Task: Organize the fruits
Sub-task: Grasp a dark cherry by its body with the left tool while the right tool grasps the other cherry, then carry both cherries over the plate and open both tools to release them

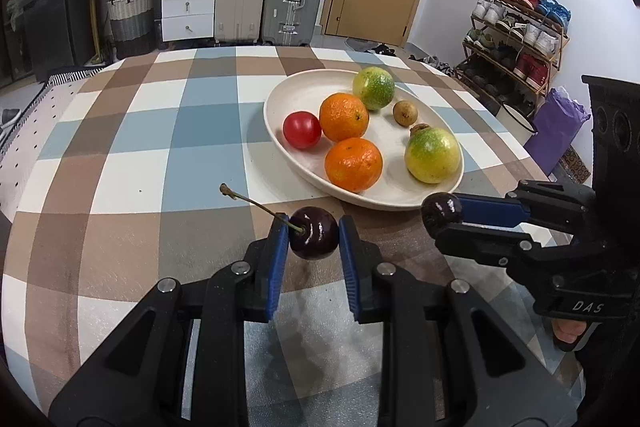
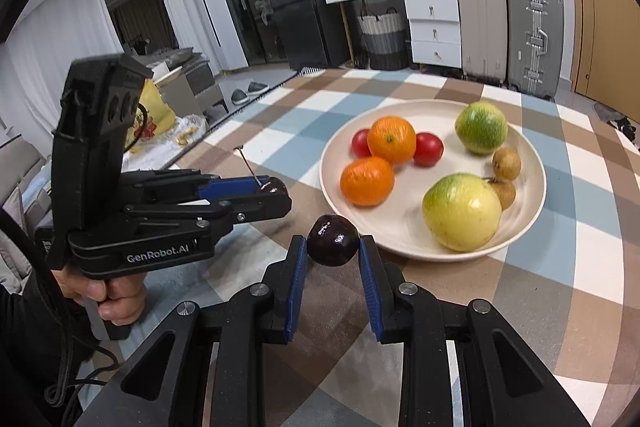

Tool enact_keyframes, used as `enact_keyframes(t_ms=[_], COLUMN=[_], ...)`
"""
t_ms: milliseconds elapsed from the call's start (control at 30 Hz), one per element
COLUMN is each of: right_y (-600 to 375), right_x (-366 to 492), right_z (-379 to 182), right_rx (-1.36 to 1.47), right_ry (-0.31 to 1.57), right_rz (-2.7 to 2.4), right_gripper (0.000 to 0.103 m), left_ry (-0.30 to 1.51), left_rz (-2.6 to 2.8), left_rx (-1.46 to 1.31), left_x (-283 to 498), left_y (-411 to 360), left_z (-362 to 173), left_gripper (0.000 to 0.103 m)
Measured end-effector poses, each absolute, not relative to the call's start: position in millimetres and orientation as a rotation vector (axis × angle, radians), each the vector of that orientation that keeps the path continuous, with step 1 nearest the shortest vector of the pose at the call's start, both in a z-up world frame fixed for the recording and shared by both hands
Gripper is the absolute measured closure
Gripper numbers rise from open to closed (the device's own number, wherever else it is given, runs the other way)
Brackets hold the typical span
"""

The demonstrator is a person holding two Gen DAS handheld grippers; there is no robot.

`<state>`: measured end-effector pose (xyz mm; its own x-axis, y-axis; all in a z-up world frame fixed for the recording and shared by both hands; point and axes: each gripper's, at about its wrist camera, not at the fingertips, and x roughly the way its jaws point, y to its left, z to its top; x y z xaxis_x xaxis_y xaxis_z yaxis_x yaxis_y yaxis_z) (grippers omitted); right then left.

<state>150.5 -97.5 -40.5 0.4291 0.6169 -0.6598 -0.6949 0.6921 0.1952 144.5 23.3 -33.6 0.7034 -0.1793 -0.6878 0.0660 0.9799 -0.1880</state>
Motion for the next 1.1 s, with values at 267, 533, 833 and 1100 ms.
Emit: enact_keyframes(t_ms=[267,533,833,1100], right_y=[-109.7,-121.4,-140.2,-154.3], right_x=[153.0,160.7,176.9,195.6], right_z=[-28.6,-18.4,1.4,11.9], right_rx=[-0.060,-0.033,-0.013,-0.012], right_ry=[0.733,0.716,0.684,0.676], right_rz=[0.812,0.786,0.725,0.689], right_gripper=[0.076,0.076,0.076,0.076], left_ry=[0.744,0.713,0.675,0.665], left_rz=[-0.122,-0.127,-0.146,-0.161], left_rx=[-0.131,-0.116,-0.113,-0.086], left_x=[141.8,141.9,153.5,173.6], left_y=[20.1,12.3,-3.3,-18.6], left_z=[-21.3,-1.9,22.9,32.1], left_gripper=[0.080,0.080,0.080,0.080])
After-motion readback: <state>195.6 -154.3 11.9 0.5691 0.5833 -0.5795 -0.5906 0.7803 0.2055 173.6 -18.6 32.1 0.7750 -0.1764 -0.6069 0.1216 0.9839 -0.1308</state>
